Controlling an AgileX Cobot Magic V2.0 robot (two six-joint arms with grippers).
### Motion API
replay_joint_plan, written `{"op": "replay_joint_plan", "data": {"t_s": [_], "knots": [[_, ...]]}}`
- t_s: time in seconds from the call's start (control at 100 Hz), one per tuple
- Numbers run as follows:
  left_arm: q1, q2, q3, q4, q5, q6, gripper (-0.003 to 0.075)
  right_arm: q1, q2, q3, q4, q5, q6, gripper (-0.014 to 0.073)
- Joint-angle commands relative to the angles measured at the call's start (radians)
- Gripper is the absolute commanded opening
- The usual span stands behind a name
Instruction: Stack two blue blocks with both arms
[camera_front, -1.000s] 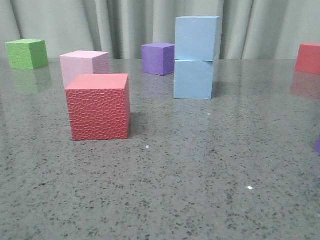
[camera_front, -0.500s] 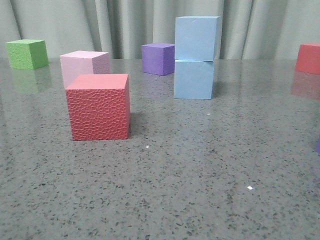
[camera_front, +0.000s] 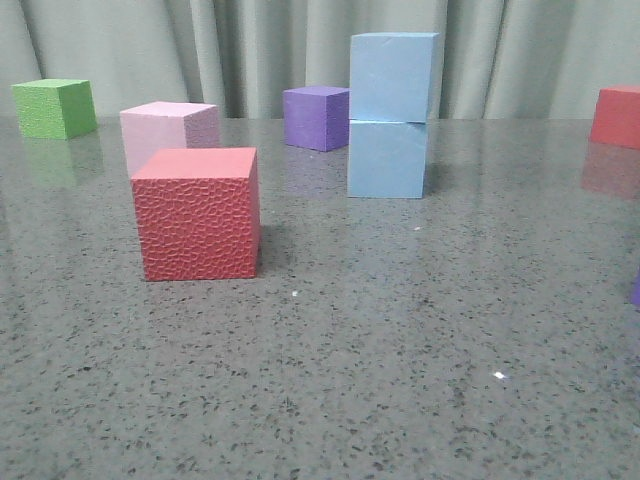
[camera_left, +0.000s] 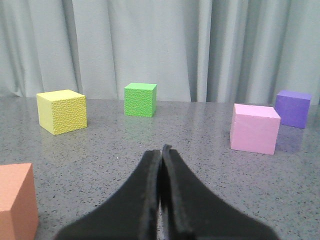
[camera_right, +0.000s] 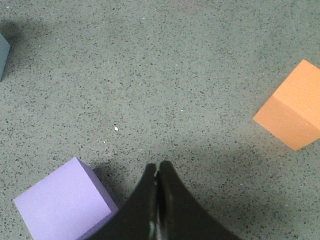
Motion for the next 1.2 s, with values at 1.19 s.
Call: {"op": "replay_joint_plan", "data": {"t_s": [1.19], "knots": [[0.003, -0.031, 0.042, -0.008, -0.085, 0.000, -0.0019, 0.001, -0.699, 0.730, 0.016, -0.762, -0.006, -0.0122]]}}
